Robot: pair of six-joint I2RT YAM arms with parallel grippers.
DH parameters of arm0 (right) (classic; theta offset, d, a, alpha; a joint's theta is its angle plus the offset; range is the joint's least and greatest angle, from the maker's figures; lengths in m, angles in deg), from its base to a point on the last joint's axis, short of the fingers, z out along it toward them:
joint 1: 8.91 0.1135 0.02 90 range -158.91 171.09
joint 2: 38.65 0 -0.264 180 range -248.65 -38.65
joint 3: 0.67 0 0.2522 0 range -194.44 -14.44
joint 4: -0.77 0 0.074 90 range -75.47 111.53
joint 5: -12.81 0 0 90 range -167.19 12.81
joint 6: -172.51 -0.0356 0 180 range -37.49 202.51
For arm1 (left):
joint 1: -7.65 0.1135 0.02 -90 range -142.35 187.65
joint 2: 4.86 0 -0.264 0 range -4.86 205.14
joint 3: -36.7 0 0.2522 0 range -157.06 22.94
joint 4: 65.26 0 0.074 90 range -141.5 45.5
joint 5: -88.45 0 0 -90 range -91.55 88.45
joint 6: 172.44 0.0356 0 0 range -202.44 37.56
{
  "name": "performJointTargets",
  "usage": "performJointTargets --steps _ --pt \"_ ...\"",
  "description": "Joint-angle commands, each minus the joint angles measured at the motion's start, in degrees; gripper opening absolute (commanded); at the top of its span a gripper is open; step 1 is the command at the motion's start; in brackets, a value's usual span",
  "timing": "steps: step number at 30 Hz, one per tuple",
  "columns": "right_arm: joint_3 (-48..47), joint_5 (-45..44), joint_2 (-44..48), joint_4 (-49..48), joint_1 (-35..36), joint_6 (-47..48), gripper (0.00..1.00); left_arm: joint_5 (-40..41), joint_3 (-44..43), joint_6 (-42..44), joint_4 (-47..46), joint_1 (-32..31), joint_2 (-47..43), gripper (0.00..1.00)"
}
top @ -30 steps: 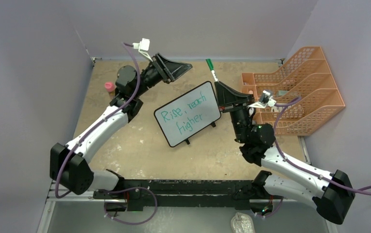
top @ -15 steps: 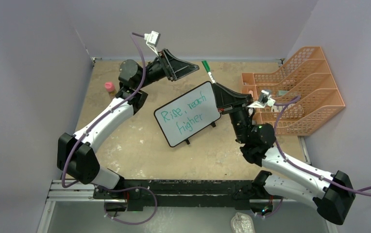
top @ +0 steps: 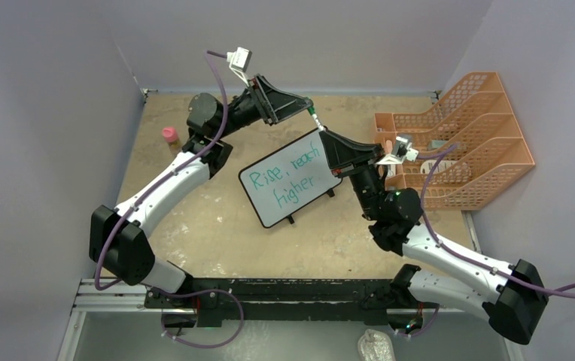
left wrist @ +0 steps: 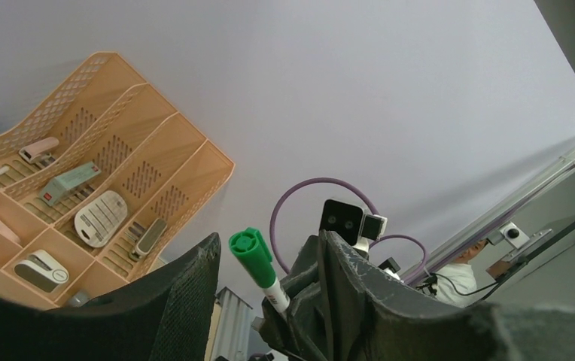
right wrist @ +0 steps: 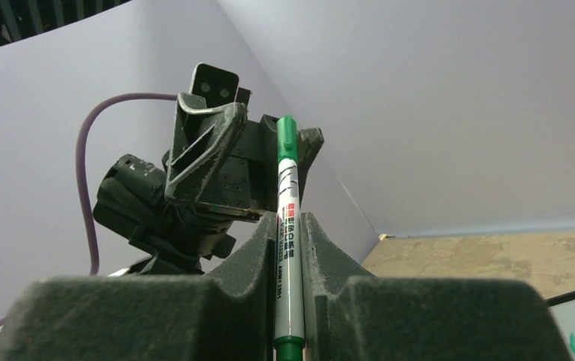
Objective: Write a sentence on the whiteboard
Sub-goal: Close the whiteboard marker at the center of the board.
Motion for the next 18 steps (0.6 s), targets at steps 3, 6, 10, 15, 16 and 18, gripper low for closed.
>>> performJointTargets --steps 3,6,10,15,16,18 --pt "-2.8 1.0 0.1 -2.5 -0.1 -0.6 0.0 2.3 -2.6 0.3 -1.5 -1.8 -0.2 0.36" --pt "-2.8 1.4 0.1 -2.6 -0.1 -0.6 0.0 3.2 -1.9 0.2 -1.4 -2.1 -0.6 0.22" --pt "-2.7 1.4 0.2 -2.9 0.0 -1.0 0.0 4.3 -0.9 -0.4 -1.4 -2.3 -1.5 0.05" --pt "-3.1 1.0 0.1 -4.2 -0.1 -0.9 0.0 6.8 1.9 -2.8 -3.1 -3.5 -3.3 0.0" --pt "-3.4 1.0 0.0 -4.5 -0.1 -0.8 0.0 7.5 2.2 -2.6 -3.2 -4.2 -3.8 0.0" --pt "-3.9 1.0 -0.5 -5.1 -0.1 -0.5 0.0 9.0 3.0 -1.8 -2.7 -5.9 -4.8 0.0"
